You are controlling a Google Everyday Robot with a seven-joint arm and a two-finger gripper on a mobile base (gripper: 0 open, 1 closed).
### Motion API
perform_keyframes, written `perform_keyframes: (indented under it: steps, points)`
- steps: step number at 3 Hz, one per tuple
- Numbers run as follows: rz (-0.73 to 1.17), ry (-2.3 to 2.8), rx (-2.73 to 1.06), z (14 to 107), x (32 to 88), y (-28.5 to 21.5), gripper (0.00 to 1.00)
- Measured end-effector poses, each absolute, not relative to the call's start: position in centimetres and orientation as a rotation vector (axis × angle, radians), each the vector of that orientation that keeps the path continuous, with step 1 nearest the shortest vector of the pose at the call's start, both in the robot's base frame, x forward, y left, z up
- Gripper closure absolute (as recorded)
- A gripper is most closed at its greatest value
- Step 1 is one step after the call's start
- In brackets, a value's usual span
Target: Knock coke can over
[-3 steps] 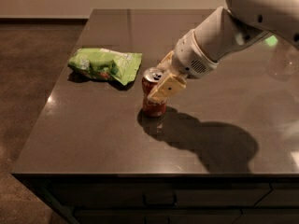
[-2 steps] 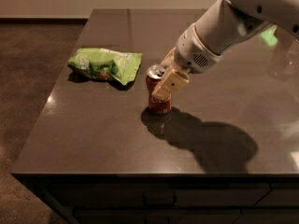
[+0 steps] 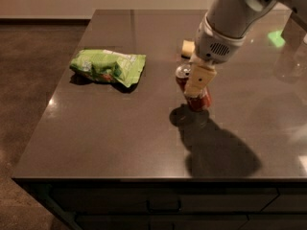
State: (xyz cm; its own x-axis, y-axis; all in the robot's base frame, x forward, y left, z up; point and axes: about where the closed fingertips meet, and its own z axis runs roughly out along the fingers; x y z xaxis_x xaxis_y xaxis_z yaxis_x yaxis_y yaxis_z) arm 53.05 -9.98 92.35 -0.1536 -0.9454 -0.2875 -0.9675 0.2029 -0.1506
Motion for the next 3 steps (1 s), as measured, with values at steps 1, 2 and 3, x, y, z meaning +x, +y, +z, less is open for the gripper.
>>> perform_keyframes:
  steps: [1,2,3]
  points:
    - [-0.022,2.217,-1.822,93.0,53.4,-11.9,1.0]
    - [-0.115,2.268,-1.865,92.6,53.7,-13.1,0.84]
    - [-0.182,2.301,-1.927,91.7,53.9,-13.7,0.61]
